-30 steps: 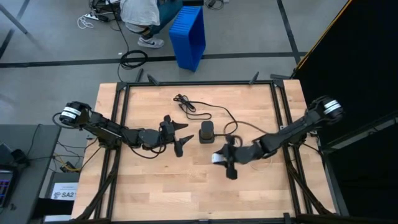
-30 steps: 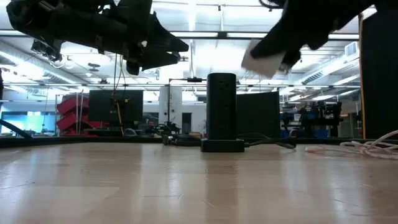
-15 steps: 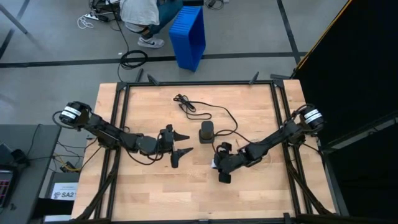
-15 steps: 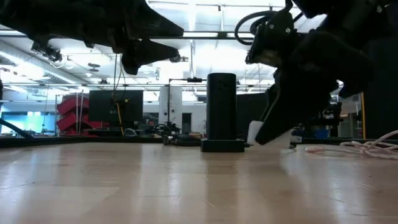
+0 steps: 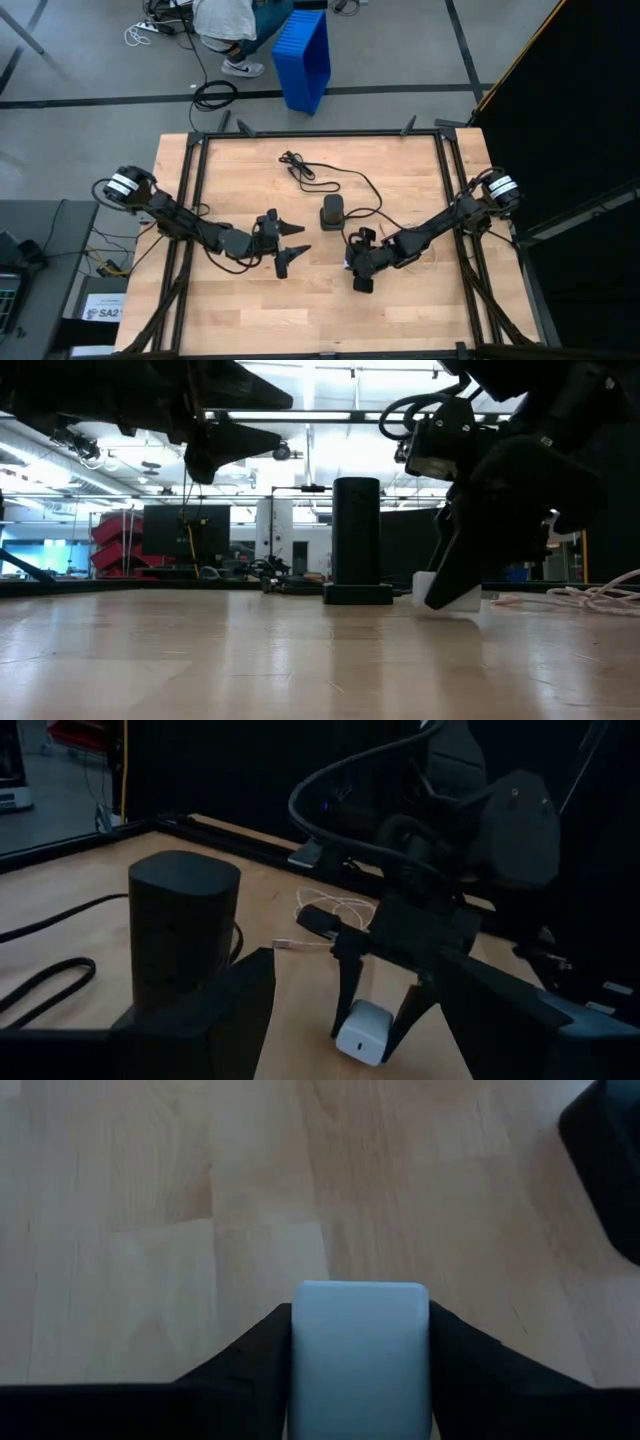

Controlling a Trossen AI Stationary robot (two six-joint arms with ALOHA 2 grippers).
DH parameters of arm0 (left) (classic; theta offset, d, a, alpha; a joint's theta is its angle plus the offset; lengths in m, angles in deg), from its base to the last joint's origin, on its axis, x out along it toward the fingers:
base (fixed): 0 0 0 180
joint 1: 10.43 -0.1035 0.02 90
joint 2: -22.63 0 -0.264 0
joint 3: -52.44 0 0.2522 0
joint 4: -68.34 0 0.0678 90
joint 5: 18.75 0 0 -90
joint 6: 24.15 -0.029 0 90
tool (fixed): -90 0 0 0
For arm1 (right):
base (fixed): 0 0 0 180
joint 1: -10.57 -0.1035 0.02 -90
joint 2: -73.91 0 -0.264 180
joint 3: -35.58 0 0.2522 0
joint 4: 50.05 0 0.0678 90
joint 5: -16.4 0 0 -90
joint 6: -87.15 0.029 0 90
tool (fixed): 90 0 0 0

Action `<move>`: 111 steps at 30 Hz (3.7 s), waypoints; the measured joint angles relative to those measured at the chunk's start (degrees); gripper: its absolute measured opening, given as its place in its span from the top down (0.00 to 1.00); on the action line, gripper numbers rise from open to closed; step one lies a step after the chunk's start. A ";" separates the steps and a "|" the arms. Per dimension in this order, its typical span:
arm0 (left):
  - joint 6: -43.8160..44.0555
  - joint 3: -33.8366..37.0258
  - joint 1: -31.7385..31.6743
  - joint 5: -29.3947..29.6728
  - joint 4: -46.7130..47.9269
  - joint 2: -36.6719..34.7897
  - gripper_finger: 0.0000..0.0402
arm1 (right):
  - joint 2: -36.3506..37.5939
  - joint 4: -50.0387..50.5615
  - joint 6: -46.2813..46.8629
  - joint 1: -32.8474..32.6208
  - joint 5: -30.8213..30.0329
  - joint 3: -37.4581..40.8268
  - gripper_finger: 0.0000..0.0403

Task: Plug in charger
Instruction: Move the charger adapter to the middle of the table, then insert the charger cable into the charger adapter

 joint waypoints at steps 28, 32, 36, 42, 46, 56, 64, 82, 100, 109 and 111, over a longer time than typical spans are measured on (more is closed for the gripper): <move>-13.75 -3.50 -1.09 0.18 -1.27 0.21 0.37 | 6.28 0.50 -1.84 -0.01 3.11 -0.74 0.57; -13.72 -3.49 -1.09 0.14 -0.58 0.21 0.37 | 5.89 0.83 -2.42 0.97 3.02 -0.72 0.56; -13.64 -3.49 -1.09 0.16 -0.56 0.21 0.37 | 5.68 1.99 -2.54 1.68 2.99 -0.72 0.58; -13.60 -3.49 -1.09 0.18 -0.43 0.21 0.37 | 5.64 4.47 -2.53 1.88 3.28 -0.32 0.58; -13.57 -3.48 -1.09 0.18 -0.45 0.21 0.37 | 5.60 4.64 -1.18 1.86 3.93 1.29 0.54; -13.55 -3.48 -1.09 0.18 -0.44 0.21 0.37 | 6.02 4.97 -0.80 1.86 3.97 2.29 0.43; -13.55 -3.48 -1.09 0.21 -0.08 0.21 0.37 | 13.50 7.80 -0.83 0.06 2.10 2.29 0.44; -13.14 -3.48 -1.09 0.21 0.01 0.21 0.37 | 17.97 25.47 22.95 4.68 -9.87 13.31 0.62; -13.11 -3.48 -1.09 0.21 0.01 0.21 0.37 | 18.12 16.29 17.92 9.20 -4.24 17.70 0.79; -13.11 -3.48 -1.09 0.22 0.01 0.21 0.37 | 17.99 16.06 12.98 8.19 -1.95 16.85 0.99; -13.11 -3.48 -1.09 0.23 0.01 0.21 0.37 | 18.05 16.45 11.00 6.97 -2.07 16.11 1.00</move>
